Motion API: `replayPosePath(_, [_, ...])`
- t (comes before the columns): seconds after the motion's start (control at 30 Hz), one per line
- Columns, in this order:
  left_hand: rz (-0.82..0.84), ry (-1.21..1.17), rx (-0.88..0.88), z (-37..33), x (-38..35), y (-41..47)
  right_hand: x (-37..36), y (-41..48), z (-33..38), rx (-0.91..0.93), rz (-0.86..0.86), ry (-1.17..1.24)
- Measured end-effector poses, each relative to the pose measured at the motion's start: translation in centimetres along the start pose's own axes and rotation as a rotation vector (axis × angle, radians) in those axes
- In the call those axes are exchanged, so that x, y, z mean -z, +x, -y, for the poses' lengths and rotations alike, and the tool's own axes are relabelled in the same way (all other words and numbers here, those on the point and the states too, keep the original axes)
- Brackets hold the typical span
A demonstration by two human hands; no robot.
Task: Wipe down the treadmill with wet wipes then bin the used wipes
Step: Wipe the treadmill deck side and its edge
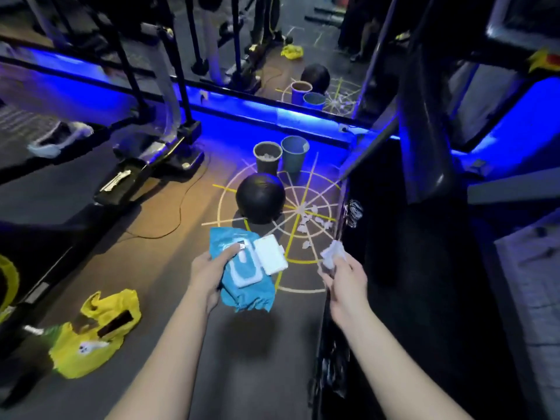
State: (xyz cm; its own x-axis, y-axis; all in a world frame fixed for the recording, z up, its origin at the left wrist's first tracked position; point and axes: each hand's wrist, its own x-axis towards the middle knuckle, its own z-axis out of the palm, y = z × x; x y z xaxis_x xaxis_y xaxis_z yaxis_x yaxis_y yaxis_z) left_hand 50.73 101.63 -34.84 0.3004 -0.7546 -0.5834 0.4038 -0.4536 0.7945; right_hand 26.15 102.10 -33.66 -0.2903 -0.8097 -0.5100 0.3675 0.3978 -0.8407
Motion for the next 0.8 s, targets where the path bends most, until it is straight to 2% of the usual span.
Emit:
replayPosePath(0.3, [0.266, 0.097, 0.188, -7.3, -9.1, 14.0, -5.0, 11.0, 4.4, 0.007, -0.174, 0.17])
replayPosePath(0.4, [0.308, 0.171, 0.164, -10.9, -12.5, 20.2, -8.5, 15.8, 6.5, 0.006, -0.245, 0.227])
replayPosePath(0.5, [0.353, 0.249, 0.147, -15.5, -15.7, 25.8, -12.1, 22.2, 8.4, 0.069, -0.238, 0.278])
replayPosePath(0.53, [0.376, 0.279, 0.127, -17.2, -16.8, 27.7, -13.5, 24.3, 8.9, 0.039, -0.258, 0.269])
replayPosePath(0.67, [0.425, 0.23, 0.054, -23.4, -20.8, 34.4, -19.8, 30.1, 13.2, 0.04, -0.337, 0.228])
replayPosePath(0.8, [0.462, 0.192, 0.106, -28.1, -25.3, 40.9, -24.7, 34.4, 17.6, 0.085, -0.323, 0.273])
